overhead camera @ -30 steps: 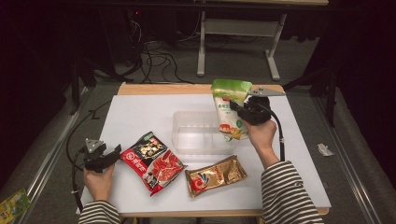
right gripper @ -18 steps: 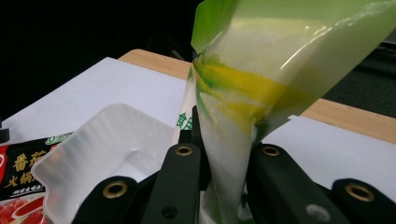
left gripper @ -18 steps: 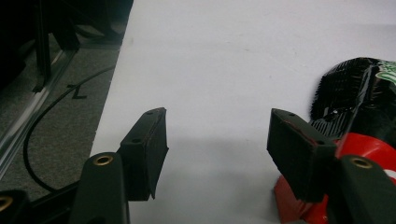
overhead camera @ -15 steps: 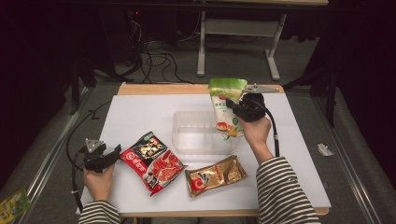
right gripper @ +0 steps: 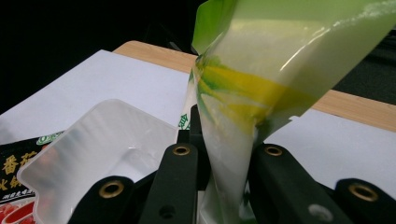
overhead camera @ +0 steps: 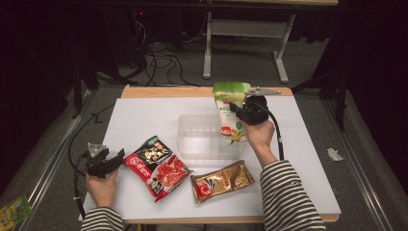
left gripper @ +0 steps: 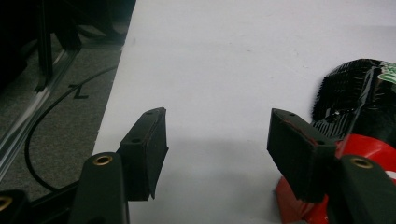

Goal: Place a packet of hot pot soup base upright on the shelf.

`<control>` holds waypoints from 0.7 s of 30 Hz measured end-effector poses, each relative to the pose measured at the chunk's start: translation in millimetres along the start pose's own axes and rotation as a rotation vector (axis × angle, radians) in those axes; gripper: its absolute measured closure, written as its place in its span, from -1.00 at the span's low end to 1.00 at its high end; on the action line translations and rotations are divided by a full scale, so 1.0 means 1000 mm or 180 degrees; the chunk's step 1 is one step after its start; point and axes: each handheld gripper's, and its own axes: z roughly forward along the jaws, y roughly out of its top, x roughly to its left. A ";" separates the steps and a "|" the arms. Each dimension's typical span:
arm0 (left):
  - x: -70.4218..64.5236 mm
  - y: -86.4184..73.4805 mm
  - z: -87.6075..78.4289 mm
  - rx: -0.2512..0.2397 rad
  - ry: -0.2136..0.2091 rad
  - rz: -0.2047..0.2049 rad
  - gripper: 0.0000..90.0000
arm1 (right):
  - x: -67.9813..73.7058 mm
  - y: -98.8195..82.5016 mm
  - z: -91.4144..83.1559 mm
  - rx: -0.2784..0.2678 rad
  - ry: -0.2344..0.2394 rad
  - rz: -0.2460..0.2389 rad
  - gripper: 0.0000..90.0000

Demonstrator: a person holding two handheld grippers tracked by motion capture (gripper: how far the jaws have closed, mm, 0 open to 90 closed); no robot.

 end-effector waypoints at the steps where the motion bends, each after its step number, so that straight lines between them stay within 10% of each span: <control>1: 0.000 0.000 0.000 -0.0001 0.0002 -0.0001 -0.15 | 0.000 0.000 0.001 0.0002 -0.0004 0.0006 0.84; 21: -0.001 0.000 0.000 0.0013 0.0014 0.0029 -0.15 | 0.000 -0.012 -0.004 0.0084 0.0059 -0.0157 0.88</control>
